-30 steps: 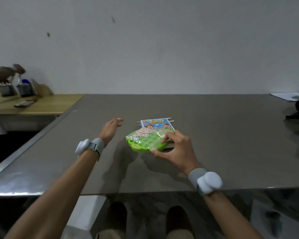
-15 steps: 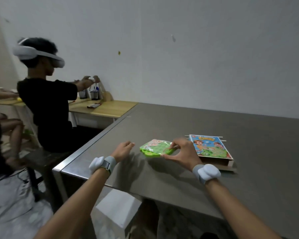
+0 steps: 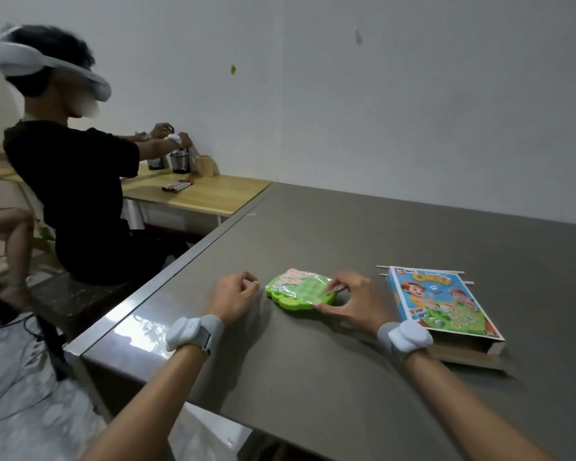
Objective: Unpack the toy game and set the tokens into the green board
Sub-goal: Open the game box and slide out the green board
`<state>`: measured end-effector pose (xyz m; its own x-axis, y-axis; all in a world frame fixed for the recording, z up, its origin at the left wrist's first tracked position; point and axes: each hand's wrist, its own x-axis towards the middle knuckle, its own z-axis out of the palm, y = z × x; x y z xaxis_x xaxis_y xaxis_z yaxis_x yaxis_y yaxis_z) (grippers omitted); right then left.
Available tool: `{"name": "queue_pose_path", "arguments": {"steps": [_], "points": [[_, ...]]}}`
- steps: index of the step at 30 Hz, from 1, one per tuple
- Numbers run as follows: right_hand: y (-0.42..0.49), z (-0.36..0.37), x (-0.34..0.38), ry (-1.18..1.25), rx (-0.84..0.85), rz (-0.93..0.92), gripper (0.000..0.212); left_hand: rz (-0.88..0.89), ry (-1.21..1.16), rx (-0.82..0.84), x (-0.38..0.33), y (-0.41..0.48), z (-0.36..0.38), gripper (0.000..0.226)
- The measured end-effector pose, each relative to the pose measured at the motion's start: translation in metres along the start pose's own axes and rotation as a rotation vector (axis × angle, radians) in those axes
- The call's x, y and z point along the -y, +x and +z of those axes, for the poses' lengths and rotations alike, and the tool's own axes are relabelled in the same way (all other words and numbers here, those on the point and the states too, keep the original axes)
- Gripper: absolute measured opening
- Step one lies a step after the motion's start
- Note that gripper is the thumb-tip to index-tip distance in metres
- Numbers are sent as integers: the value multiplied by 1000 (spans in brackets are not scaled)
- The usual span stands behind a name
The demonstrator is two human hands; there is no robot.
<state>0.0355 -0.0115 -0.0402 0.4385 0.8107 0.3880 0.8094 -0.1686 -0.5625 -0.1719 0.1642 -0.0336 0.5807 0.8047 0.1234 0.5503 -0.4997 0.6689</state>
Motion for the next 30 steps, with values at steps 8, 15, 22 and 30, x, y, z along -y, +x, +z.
{"name": "queue_pose_path", "arguments": {"steps": [8,15,22,30], "points": [[20,16,-18,-59,86,-10,36,-81,170,-108,2,15,27,24],[14,8,-24,-47,170,-42,49,-40,273,-127,-10,10,31,32],[-6,-15,-39,48,219,192,69,251,196,-181,-62,-3,51,26],[-17,2,-32,-95,137,277,51,361,367,-45,-101,-9,78,34]]}}
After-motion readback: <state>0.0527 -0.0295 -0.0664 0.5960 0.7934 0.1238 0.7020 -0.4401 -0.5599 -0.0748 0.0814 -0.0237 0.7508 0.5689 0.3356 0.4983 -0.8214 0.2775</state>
